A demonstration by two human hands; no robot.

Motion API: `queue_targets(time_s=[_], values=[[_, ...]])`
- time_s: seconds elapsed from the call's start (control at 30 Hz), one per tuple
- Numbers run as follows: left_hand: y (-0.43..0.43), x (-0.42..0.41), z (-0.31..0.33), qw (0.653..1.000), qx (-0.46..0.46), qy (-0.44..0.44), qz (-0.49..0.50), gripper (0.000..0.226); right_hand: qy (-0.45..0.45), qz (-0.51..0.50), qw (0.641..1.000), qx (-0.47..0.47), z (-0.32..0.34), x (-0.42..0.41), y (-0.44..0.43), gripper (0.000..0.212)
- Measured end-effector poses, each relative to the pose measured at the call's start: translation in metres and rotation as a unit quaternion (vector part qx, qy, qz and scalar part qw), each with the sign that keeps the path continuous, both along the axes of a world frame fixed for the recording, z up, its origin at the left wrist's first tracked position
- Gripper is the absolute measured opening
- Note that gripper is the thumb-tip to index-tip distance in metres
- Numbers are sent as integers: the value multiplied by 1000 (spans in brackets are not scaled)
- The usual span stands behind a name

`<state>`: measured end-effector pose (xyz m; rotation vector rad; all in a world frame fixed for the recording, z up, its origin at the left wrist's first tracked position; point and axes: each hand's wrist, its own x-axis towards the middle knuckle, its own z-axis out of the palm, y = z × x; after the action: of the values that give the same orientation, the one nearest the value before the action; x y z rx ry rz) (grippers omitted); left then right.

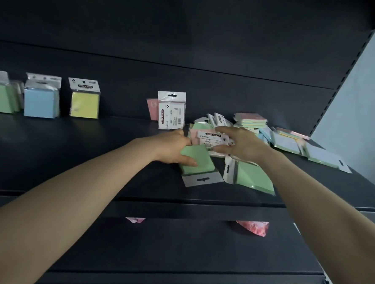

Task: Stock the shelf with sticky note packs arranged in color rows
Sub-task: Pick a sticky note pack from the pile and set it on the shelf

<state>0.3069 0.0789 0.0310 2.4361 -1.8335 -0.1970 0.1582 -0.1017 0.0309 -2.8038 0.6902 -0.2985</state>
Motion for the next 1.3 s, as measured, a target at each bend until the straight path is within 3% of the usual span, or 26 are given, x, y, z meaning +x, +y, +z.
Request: queue_targets(time_s=[0.13,0.2,0.37,0.47,0.53,0.63,0.77,0.83,0.93,1.0,1.07,1.13,1.2,1.3], values=[[5,12,-3,998,-31,47,35,62,31,-14,999,10,2,14,-1,67],[10,16,-3,992,-99,54,62,53,-26,-27,999,40,8,16,-3,42],[19,27,2,968,-231,31,89,25,-174,-20,982,64,19,13,-8,15],[20,28,3,952,-299,10,56,19,-205,-16,978,45,25,6,-10,54],[20,29,0,949,-314,-6,39,23,-205,-38,977,45,28,-1,-9,67],[20,33,-8,956,-292,-12,38,27,-177,-43,978,103,30,-13,-9,58],[25,31,-11,960,-262,77,61,43,-125,-36,967,218,30,-25,-12,31],[27,25,-8,961,-238,110,86,41,-182,-43,913,363,27,-28,-15,30],[28,20,-7,956,-251,110,102,33,-242,-79,865,433,20,-27,-17,34],[27,20,-10,954,-269,75,111,21,-239,-124,867,419,15,-26,-16,44],[26,20,-14,958,-250,56,128,49,-169,-154,904,362,12,-27,-10,42],[27,20,-14,960,-228,70,149,68,-124,-164,915,348,10,-28,-5,61],[30,24,-12,952,-236,106,166,73,-153,-176,911,340,10,-25,-1,79],[40,25,-8,931,-280,146,185,68,-249,-205,901,292,15,-17,0,79]])
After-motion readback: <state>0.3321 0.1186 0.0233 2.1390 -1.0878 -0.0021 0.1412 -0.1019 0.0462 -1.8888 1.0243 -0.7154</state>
